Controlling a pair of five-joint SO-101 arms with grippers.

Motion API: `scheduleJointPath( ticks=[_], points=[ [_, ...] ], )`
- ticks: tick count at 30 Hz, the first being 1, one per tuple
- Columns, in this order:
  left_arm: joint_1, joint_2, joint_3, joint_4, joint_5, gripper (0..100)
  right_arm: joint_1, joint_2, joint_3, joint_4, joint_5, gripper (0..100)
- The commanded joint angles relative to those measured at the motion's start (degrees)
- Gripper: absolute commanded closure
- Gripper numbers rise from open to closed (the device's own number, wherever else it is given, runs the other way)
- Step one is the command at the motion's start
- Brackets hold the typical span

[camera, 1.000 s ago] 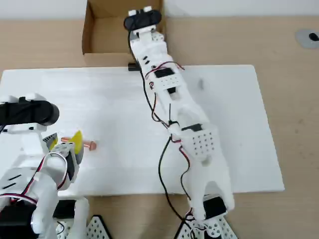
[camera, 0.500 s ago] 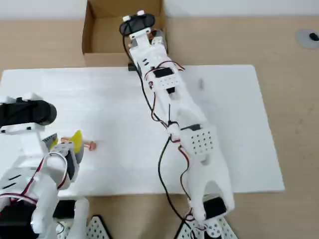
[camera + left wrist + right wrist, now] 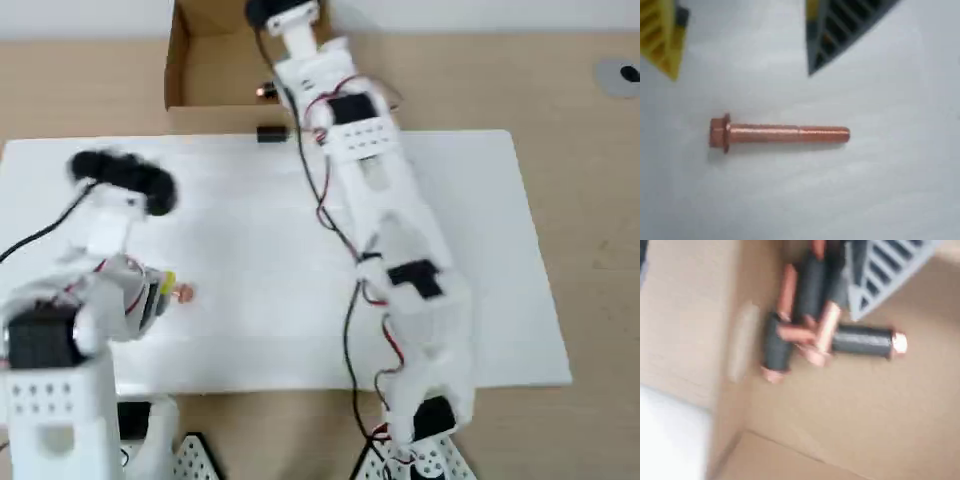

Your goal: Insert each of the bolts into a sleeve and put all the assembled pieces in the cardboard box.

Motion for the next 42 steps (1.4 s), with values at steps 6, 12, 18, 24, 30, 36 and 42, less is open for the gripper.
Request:
scheduleJointPath(
  ticks=[6,12,18,24,30,36,42],
  points=[
    [-0.4,14.3,-5.1,-0.1,-36.2,82,4.6,-26.2,-3.6,28.1,10.2,67.7],
    [-0.2,25.4,-6.2,-0.6,-49.3,82,10.8,-37.8,-3.5,34.5,17.3,67.8],
    [-1.6,35.5,-7.2,-0.5,-57.8,82,17.1,-45.9,-3.1,35.7,17.6,68.0],
    [-3.5,43.3,-7.3,-4.2,-66.2,82,21.7,-48.5,-3.3,40.5,17.5,68.0],
    [-4.5,47.1,-7.3,-9.3,-71.6,82,25.7,-50.9,-3.2,43.4,17.3,68.0],
    [-4.0,48.0,-7.2,-10.3,-76.2,82,26.4,-53.0,-3.3,45.7,17.3,68.0],
    [-4.0,48.6,-6.9,-10.3,-78.8,82,26.2,-53.3,-3.2,45.7,17.2,68.0]
  ],
)
